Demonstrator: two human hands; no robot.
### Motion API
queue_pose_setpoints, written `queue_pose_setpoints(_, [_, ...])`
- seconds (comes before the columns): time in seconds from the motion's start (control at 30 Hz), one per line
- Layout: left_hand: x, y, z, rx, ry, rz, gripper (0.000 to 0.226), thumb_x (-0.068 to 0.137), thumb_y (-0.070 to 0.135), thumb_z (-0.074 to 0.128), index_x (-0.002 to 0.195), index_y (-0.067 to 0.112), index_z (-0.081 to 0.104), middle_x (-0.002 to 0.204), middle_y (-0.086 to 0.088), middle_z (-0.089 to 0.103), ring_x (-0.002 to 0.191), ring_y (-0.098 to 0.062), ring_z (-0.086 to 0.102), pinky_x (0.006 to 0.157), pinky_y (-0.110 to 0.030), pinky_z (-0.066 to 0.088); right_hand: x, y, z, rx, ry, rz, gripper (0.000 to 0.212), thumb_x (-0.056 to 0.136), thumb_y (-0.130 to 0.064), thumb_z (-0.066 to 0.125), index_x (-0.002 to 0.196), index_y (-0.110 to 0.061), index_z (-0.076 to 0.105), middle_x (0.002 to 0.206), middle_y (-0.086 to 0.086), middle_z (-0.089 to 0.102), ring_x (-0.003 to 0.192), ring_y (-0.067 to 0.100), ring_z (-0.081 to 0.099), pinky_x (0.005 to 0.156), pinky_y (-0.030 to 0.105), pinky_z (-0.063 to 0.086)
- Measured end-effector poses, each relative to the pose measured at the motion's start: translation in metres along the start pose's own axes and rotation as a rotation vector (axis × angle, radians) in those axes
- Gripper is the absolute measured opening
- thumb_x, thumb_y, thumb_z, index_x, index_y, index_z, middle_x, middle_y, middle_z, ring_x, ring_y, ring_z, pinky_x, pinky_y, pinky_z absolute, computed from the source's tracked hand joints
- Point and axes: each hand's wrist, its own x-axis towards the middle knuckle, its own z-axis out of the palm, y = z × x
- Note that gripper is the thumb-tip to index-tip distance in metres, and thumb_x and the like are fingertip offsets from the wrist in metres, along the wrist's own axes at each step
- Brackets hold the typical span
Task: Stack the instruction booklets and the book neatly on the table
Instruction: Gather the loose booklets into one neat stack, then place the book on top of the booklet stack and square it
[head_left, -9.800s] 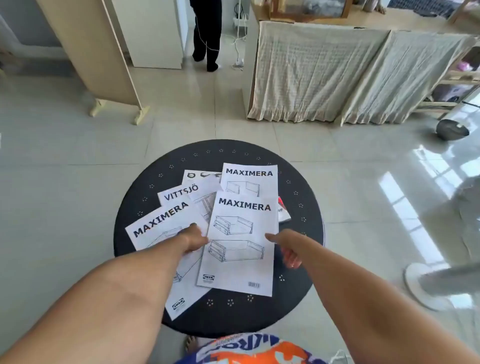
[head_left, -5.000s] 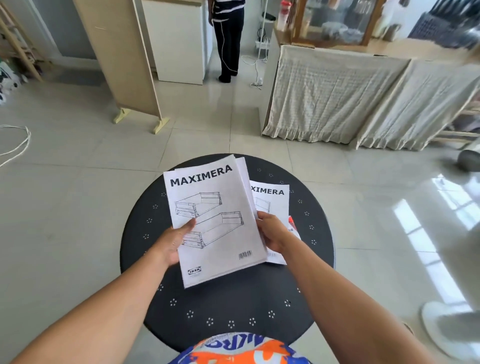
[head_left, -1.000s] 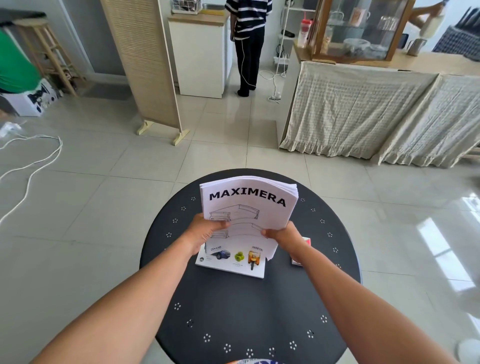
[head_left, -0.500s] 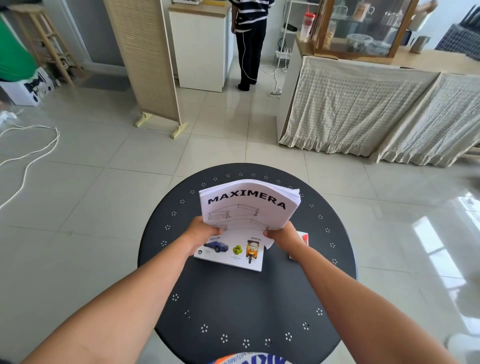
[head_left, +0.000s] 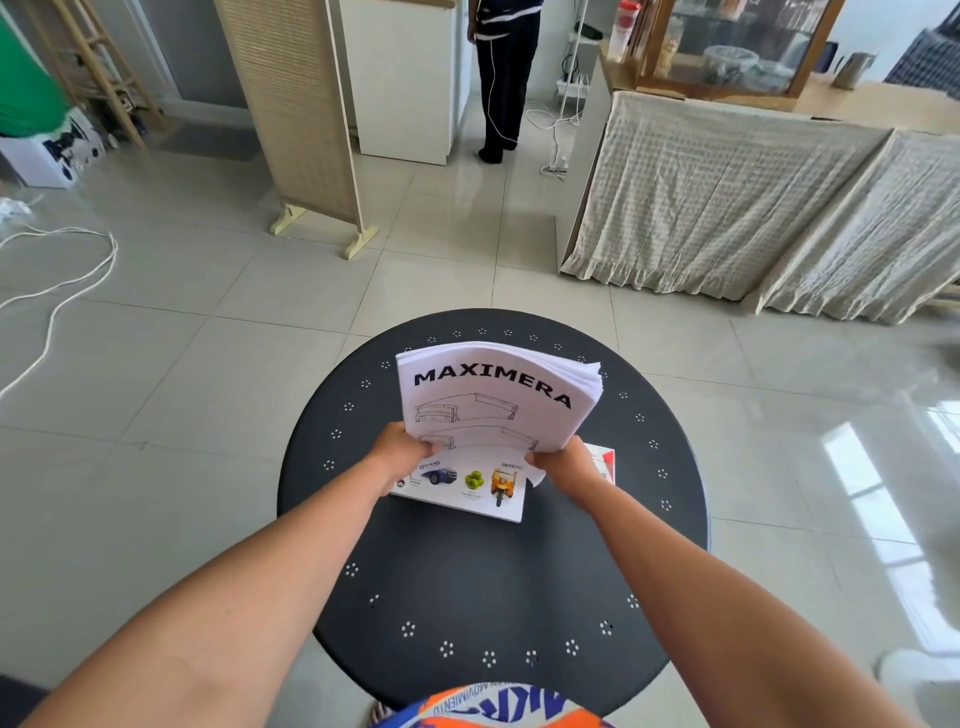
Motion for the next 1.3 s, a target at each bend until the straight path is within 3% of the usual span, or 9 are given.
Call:
queue_pose_setpoints(0.2, [-0.004, 0.003, -0.005, 0.052, -0.037, 0.034, 0.032, 0.090, 0.015, 0.064, 0.122, 0.010, 0.063, 0.117, -0.005, 0.067, 0.106, -0.021, 0.062, 0.090, -0.028, 0.045, -0.001, -0.004, -0.005, 0.069, -0.006, -0.046, 0.016, 0.092, -0.017, 0.063, 0.106, -0.014, 0.070, 0.101, 0.003, 0.073, 0.094, 0.025, 0.068, 0.083, 0.035, 0.054])
queue_pose_setpoints(0.33, [-0.010, 0.002, -0.009, -0.165, -0.099, -0.019, 0.027, 0.095, 0.021, 0.056, 0.121, 0.015, 0.061, 0.116, -0.008, 0.070, 0.102, -0.026, 0.067, 0.083, -0.036, 0.053, -0.003, -0.013, -0.009, 0.283, -0.062, -0.018, 0.008, 0.095, -0.013, 0.061, 0.097, -0.016, 0.068, 0.092, 0.002, 0.073, 0.079, 0.019, 0.069, 0.068, 0.030, 0.056])
queue_pose_setpoints(0.5, [-0.018, -0.007, -0.018, -0.415, -0.178, -0.123, 0.028, 0.087, 0.006, 0.064, 0.115, 0.006, 0.064, 0.097, -0.015, 0.074, 0.080, -0.031, 0.072, 0.070, -0.043, 0.059, -0.001, -0.017, -0.001, 0.356, -0.196, 0.075, 0.027, 0.094, -0.015, 0.063, 0.119, -0.008, 0.066, 0.112, 0.009, 0.073, 0.106, 0.030, 0.069, 0.096, 0.048, 0.054])
queue_pose_setpoints(0.7, [-0.021, -0.022, -0.036, -0.489, -0.165, -0.126, 0.021, 0.087, 0.000, 0.060, 0.107, 0.006, 0.066, 0.087, -0.011, 0.076, 0.073, -0.028, 0.073, 0.068, -0.041, 0.059, 0.005, -0.020, 0.011, 0.453, -0.290, 0.138, 0.042, 0.089, -0.037, 0.068, 0.117, -0.006, 0.068, 0.112, 0.010, 0.075, 0.103, 0.029, 0.071, 0.093, 0.046, 0.056])
queue_pose_setpoints(0.87, [-0.021, -0.038, -0.057, -0.519, -0.077, -0.127, 0.022, 0.087, 0.000, 0.061, 0.107, 0.007, 0.067, 0.093, -0.013, 0.074, 0.075, -0.027, 0.072, 0.076, -0.043, 0.058, 0.021, -0.016, 0.028, 0.244, -0.051, 0.247, 0.060, 0.081, -0.056, 0.070, 0.111, -0.004, 0.064, 0.085, 0.009, 0.065, 0.068, 0.022, 0.064, 0.070, 0.040, 0.060])
queue_pose_setpoints(0.97, [-0.023, -0.045, -0.071, -0.532, -0.033, -0.131, 0.024, 0.086, -0.001, 0.062, 0.108, 0.008, 0.066, 0.097, -0.014, 0.073, 0.081, -0.030, 0.070, 0.078, -0.043, 0.057, 0.033, -0.009, 0.042, -0.070, 0.095, 0.312, 0.076, 0.068, -0.061, 0.077, 0.118, -0.005, 0.061, 0.107, 0.010, 0.064, 0.091, 0.027, 0.064, 0.078, 0.042, 0.060])
queue_pose_setpoints(1.1, [-0.026, -0.054, -0.085, -0.527, 0.017, -0.146, 0.035, 0.086, 0.000, 0.063, 0.121, 0.003, 0.061, 0.111, -0.020, 0.068, 0.093, -0.034, 0.066, 0.087, -0.049, 0.053, 0.036, -0.003, 0.062, -0.363, 0.099, 0.402, 0.106, 0.056, -0.076, 0.071, 0.134, -0.008, 0.050, 0.131, 0.011, 0.051, 0.124, 0.029, 0.047, 0.096, 0.044, 0.051])
queue_pose_setpoints(1.2, [-0.029, -0.058, -0.093, -0.504, 0.059, -0.145, 0.035, 0.087, -0.001, 0.062, 0.122, 0.005, 0.060, 0.104, -0.015, 0.070, 0.086, -0.030, 0.068, 0.082, -0.045, 0.055, 0.031, -0.009, 0.074, -0.429, 0.132, 0.453, 0.106, 0.062, -0.071, 0.075, 0.138, -0.004, 0.043, 0.135, 0.011, 0.046, 0.129, 0.028, 0.041, 0.102, 0.037, 0.041])
queue_pose_setpoints(1.3, [-0.030, -0.067, -0.103, -0.495, 0.097, -0.151, 0.040, 0.086, 0.000, 0.064, 0.125, 0.006, 0.058, 0.113, -0.017, 0.068, 0.098, -0.033, 0.066, 0.091, -0.051, 0.051, 0.031, -0.015, 0.084, -0.435, 0.152, 0.511, 0.103, 0.062, -0.063, 0.080, 0.135, -0.002, 0.041, 0.134, 0.012, 0.043, 0.127, 0.027, 0.040, 0.100, 0.035, 0.038])
